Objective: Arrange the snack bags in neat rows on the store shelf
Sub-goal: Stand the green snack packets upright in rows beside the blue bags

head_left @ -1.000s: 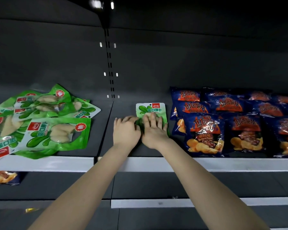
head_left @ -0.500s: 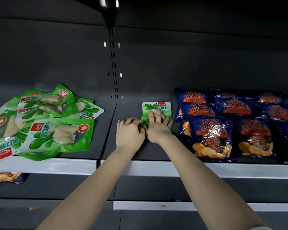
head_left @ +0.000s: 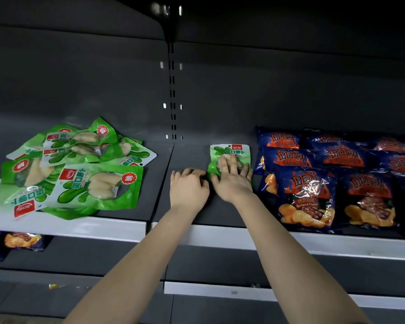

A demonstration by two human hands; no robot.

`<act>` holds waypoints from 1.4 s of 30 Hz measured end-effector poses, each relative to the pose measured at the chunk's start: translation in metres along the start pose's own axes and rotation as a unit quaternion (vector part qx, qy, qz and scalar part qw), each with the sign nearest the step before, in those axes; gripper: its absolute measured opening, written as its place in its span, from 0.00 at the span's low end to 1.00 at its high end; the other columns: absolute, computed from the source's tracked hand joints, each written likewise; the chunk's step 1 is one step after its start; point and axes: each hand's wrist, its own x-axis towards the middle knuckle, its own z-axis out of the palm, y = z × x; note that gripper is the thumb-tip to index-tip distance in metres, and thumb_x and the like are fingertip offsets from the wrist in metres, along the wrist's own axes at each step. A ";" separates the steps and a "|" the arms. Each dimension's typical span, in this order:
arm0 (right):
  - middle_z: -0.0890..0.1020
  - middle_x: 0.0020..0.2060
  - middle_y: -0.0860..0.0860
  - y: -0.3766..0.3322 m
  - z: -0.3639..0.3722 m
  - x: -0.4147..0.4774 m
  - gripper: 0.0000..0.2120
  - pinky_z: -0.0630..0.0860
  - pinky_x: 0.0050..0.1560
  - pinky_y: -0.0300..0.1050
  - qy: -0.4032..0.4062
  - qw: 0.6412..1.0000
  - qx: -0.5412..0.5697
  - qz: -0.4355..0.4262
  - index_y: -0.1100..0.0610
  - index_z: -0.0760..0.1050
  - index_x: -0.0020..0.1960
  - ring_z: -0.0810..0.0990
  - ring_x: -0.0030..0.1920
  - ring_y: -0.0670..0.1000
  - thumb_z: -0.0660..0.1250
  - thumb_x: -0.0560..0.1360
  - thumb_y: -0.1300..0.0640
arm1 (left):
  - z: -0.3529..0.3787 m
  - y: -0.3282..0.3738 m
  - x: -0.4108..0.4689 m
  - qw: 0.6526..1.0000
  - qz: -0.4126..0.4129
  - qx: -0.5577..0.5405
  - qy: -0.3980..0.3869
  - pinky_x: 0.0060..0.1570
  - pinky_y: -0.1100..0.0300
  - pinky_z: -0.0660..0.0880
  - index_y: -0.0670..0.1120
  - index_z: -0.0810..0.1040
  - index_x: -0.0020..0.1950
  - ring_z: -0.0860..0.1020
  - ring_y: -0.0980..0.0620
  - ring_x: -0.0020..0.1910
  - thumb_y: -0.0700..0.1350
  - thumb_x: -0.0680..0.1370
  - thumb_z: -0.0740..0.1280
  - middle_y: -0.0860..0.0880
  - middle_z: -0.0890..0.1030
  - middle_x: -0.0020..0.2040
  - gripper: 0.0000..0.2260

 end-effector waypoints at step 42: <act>0.47 0.77 0.52 -0.209 0.011 -0.032 0.28 0.45 0.74 0.60 0.054 0.929 0.103 -0.351 0.53 0.60 0.75 0.46 0.76 0.58 0.57 0.79 0.43 | -0.142 -0.176 -0.051 0.973 -0.157 0.109 0.131 0.68 0.51 0.57 0.50 0.72 0.66 0.68 0.43 0.66 0.47 0.77 0.60 0.49 0.74 0.66 0.17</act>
